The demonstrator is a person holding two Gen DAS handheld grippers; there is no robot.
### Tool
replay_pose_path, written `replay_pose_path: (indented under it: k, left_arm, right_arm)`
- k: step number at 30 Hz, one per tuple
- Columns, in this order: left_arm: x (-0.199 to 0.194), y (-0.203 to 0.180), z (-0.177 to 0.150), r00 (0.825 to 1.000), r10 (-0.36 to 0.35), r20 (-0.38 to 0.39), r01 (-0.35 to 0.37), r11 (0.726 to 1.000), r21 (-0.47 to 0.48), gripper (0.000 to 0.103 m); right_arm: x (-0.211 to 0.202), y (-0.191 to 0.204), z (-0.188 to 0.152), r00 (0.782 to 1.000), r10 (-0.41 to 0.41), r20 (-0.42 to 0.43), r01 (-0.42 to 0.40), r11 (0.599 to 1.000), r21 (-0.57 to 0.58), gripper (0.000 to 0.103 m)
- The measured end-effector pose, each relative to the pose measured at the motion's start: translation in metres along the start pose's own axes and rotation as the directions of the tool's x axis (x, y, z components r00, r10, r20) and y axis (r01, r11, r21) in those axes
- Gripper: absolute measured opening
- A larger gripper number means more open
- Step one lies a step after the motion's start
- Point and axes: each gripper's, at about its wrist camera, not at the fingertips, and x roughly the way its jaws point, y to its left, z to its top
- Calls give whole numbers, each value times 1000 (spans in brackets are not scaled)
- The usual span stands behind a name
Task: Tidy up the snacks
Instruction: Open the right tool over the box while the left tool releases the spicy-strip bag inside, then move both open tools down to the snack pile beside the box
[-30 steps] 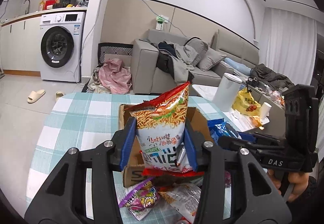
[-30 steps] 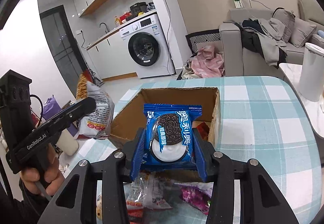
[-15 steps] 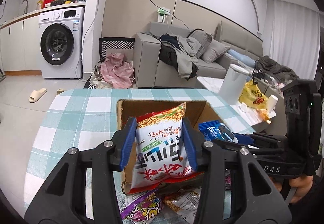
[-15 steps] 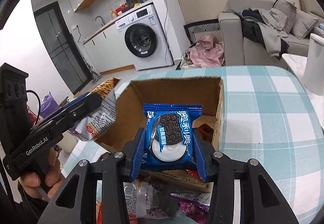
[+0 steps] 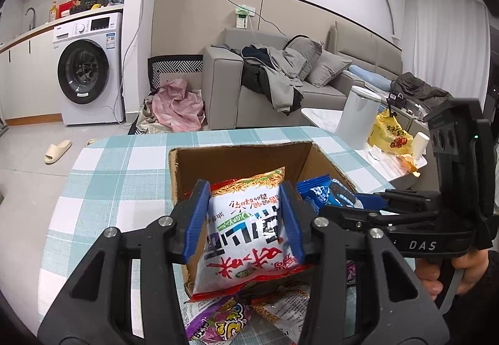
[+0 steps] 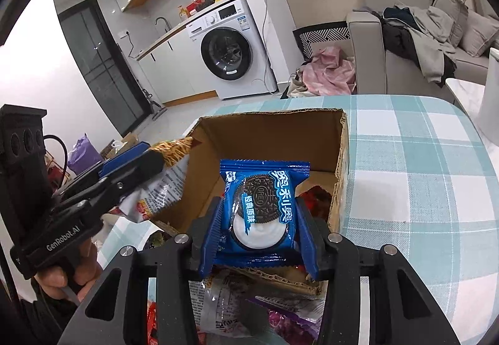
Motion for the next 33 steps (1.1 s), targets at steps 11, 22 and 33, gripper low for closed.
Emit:
replay_pose_path:
  k: [11, 22, 33]
  left_arm:
    - [-22, 1, -6, 999, 35, 3, -35, 999, -4, 84]
    - [-72, 2, -30, 998, 69, 15, -69, 997, 16, 102]
    - [-87, 19, -61, 996, 81, -37, -83, 996, -42, 102]
  right_arm:
    - [-38, 12, -8, 994, -57, 94, 62, 997, -53, 86]
    - [-69, 15, -35, 990, -102, 98, 106, 994, -30, 102]
    - [-72, 10, -58, 991, -124, 42, 123, 992, 11, 102]
